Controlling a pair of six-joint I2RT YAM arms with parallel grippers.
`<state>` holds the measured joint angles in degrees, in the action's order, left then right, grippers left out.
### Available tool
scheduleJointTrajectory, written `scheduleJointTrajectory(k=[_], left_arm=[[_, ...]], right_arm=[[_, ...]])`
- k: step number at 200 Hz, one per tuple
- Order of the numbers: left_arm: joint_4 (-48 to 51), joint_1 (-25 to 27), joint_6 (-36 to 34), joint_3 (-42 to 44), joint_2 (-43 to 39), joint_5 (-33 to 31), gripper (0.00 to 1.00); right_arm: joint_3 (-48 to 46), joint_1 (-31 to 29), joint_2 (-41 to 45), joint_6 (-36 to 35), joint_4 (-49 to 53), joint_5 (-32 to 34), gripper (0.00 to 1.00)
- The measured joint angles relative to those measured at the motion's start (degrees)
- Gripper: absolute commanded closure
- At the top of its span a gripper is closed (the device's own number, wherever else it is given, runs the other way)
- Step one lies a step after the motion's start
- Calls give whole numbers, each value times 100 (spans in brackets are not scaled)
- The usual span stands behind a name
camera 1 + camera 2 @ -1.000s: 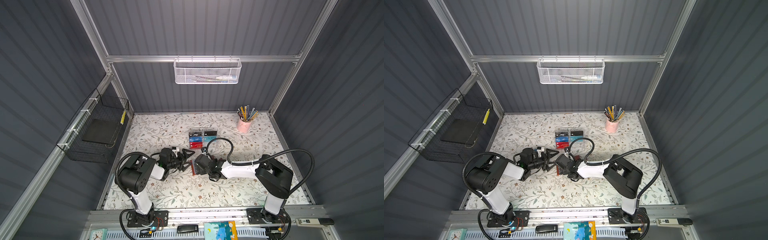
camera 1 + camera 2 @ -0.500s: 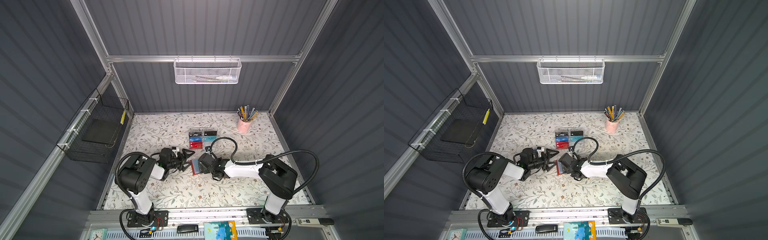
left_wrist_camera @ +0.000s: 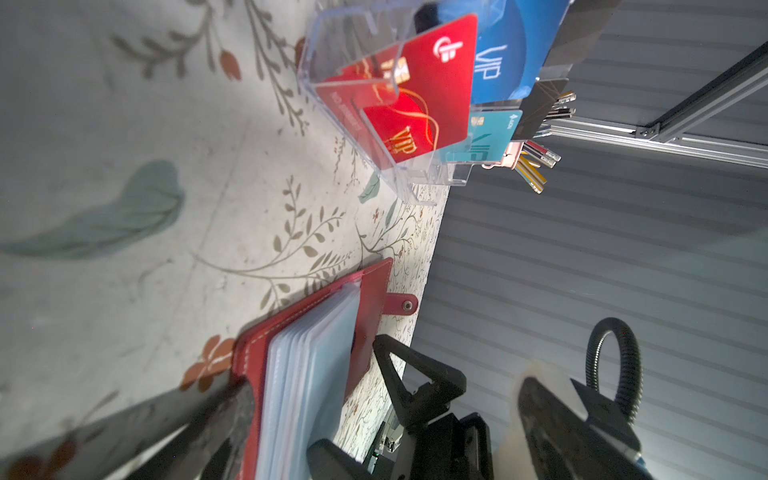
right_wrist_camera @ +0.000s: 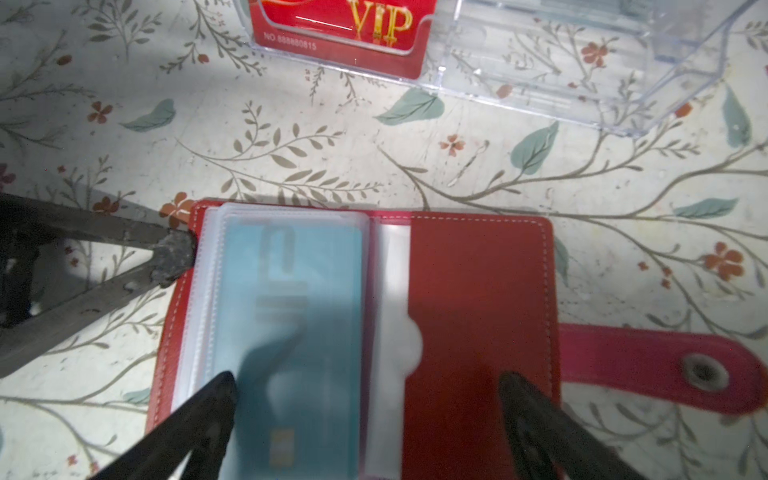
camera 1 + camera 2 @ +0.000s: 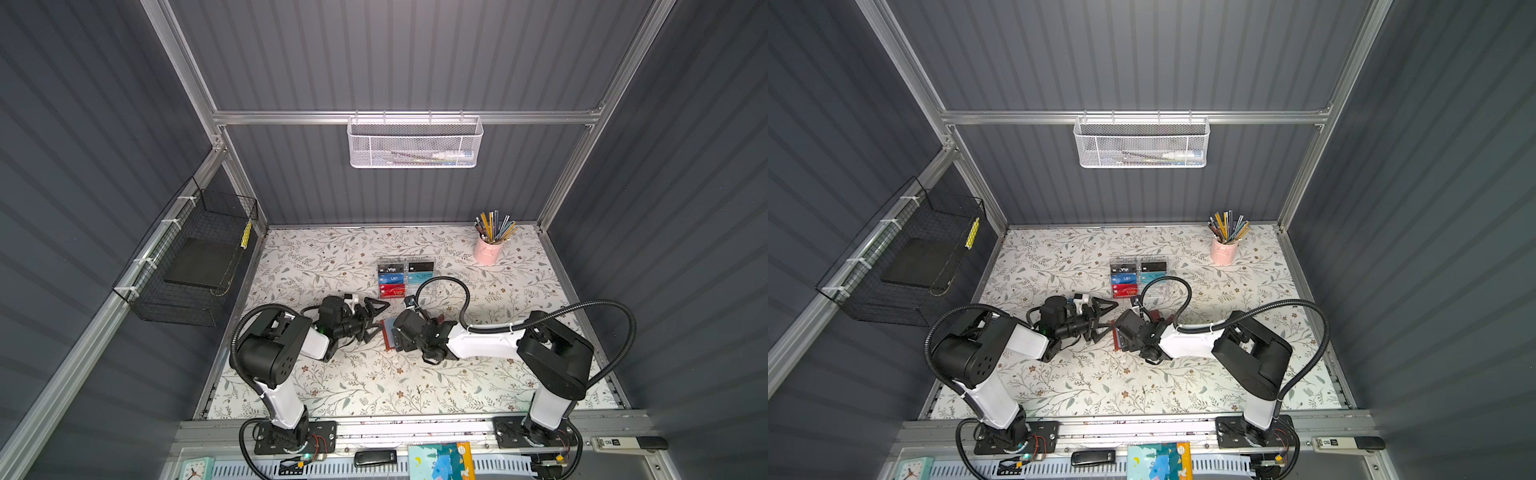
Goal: Take the credit cards out of the card holder
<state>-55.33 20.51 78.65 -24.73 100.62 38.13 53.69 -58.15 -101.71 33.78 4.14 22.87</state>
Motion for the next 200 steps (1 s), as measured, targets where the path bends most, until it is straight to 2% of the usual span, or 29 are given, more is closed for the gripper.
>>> scheduleJointTrajectory(k=[160,200], left_arm=[[-149,-22,4,76,13,-9,0],[-175,-22,4,92,15,-13,0]], right_arm=[[11,-234,-46,-83,-57,-57,1],[-37,-188,-15,-109,-149,-107,5]])
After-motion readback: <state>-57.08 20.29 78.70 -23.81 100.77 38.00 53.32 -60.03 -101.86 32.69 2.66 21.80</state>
